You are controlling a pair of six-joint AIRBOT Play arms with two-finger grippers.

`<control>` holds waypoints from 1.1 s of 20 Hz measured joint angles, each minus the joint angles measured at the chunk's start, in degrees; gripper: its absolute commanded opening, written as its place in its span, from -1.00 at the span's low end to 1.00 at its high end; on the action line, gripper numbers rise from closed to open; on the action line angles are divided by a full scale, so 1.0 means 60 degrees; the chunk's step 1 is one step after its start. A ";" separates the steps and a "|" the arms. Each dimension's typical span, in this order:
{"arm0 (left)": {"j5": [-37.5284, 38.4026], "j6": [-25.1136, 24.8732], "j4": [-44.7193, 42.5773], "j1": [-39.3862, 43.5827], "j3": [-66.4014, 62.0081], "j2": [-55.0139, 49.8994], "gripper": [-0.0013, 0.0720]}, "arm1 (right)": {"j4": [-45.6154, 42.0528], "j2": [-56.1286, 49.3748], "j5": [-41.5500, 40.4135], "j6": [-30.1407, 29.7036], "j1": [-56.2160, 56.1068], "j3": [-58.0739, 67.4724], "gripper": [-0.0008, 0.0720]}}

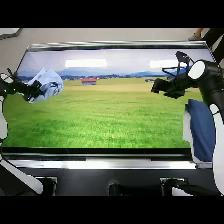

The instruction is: Fold the shirts.

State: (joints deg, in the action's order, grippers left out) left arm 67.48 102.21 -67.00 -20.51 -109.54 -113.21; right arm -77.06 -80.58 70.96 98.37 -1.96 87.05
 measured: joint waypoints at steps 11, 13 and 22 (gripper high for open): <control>-0.0484 -0.2750 0.0754 0.3544 -0.0080 0.5617 -0.89 | -0.0080 0.1373 0.0758 -0.0659 0.0000 0.0000 0.86; -0.0186 -0.2900 0.0608 0.4849 0.0040 0.6313 -0.89 | -0.0284 0.1920 0.1024 -0.0750 -0.0004 0.0000 0.86; -0.1064 -0.2867 0.0419 1.0473 0.2313 0.5089 -0.06 | -0.2612 0.4164 0.1486 -0.0565 -0.0004 0.0004 0.86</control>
State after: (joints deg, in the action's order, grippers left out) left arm 61.10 85.01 -64.49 42.33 -95.66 -82.67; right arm -92.73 -55.59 79.88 94.98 -1.98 87.07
